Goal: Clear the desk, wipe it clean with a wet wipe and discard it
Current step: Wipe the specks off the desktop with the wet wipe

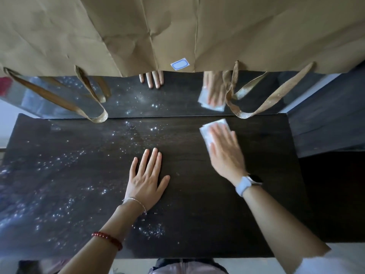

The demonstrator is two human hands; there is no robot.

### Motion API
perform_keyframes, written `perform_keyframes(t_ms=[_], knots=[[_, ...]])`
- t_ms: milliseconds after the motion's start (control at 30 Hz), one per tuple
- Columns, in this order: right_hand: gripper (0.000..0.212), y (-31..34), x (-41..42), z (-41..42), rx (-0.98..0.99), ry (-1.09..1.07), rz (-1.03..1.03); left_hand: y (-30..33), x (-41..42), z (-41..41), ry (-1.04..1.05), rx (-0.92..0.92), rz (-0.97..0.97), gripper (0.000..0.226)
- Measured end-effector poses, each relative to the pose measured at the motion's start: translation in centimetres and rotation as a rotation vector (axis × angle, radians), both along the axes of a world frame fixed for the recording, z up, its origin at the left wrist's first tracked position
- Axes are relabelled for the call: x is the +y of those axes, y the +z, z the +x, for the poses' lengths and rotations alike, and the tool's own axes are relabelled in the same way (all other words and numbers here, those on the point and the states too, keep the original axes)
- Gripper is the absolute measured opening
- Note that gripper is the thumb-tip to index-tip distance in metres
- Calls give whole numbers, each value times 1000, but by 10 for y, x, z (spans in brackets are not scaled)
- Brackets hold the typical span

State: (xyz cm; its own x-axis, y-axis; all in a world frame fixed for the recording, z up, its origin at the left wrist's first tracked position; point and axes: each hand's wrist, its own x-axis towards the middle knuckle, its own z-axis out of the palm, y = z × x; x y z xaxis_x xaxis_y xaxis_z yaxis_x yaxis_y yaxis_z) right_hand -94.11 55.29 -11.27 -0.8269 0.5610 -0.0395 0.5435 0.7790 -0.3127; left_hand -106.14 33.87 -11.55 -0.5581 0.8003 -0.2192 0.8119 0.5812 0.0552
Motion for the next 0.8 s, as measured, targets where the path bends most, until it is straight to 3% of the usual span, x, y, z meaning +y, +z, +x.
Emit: perform_keyframes(t_ms=[133,367,633,800], knots=[[50,-4,22,34,-51,-368,57,1,-1,0,-4,12,26,67],[53,2,-2,-16,-73,-785,-28,13,-5,-18,-17,-79,185,55],[57,5,-86,-108,-69,-701,-60,25,-96,-123,253,-75,228,56],[58,-4,-176,-201,-18,-482,-54,28,-158,-191,460,-102,228,51]])
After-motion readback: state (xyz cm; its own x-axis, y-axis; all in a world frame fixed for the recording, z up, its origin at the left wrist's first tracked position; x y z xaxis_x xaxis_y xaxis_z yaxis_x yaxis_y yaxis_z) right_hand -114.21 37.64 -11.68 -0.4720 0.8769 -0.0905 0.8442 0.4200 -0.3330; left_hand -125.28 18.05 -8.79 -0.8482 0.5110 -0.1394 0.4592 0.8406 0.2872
